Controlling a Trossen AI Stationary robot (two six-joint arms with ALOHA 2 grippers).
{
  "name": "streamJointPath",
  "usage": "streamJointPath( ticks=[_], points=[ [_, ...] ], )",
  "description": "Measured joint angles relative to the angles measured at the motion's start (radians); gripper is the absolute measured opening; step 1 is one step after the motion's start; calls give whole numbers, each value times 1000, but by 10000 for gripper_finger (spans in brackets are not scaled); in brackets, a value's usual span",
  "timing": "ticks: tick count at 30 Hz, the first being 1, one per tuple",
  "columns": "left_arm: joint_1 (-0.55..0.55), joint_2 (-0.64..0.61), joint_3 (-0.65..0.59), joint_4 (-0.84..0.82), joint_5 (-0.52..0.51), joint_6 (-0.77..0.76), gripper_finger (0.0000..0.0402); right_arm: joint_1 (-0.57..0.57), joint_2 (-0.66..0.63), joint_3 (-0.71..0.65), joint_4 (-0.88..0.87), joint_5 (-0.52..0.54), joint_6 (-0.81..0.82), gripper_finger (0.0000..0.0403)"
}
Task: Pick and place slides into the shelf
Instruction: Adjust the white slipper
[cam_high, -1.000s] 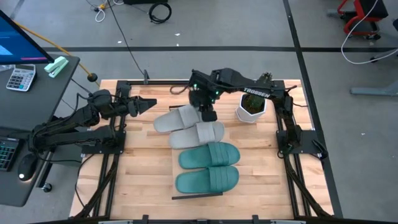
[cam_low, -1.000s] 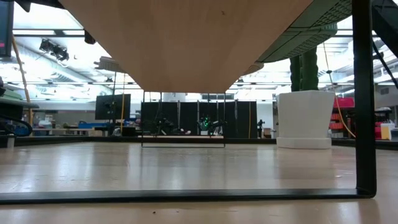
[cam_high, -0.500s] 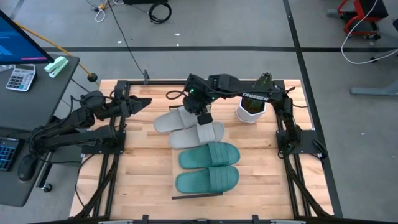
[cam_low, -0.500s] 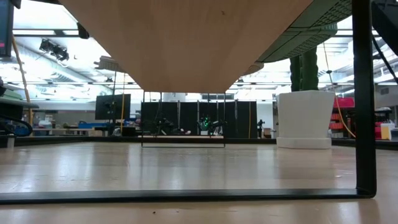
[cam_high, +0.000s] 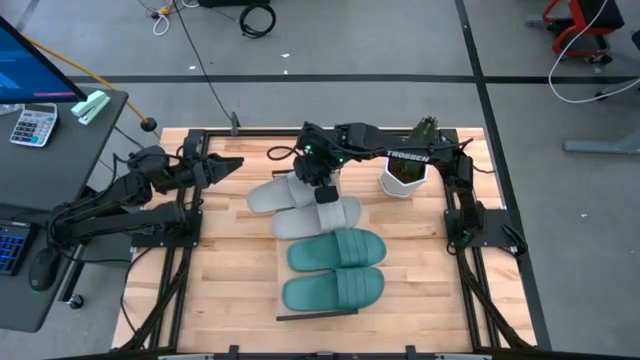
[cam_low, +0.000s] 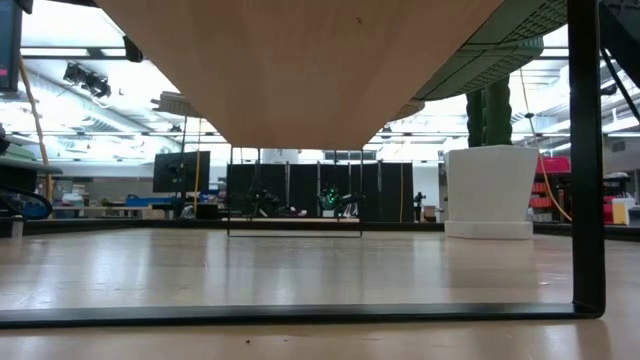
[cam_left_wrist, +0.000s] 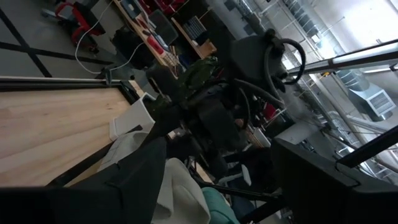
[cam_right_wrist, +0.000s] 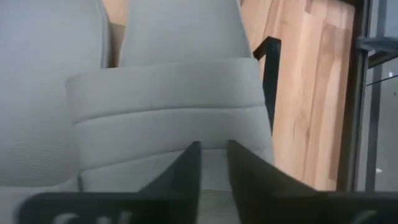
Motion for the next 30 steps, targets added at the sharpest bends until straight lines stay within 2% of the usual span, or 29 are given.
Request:
streamJointPath(
  ticks=[3, 9, 15, 22, 26, 30],
  points=[
    [0, 0, 0, 0, 0, 0, 293, -2, 0, -14, -7, -3, 0, 19],
    [0, 0, 0, -2, -7, -2, 293, -21, 1, -44, -31, -67, 26, 5],
    [0, 0, 0, -6, -10, -2, 293, -25, 3, -33, -37, -64, 42, 13],
    [0, 0, 0, -6, -12, 2, 293, -25, 10, 83, -97, -53, 105, 18],
    [0, 0, 0, -8, -13, 4, 293, -26, 9, 139, -157, -70, 173, 40],
    [0, 1, 0, -8, -15, 4, 293, -27, 9, 151, -201, -149, 286, 76]
  ],
)
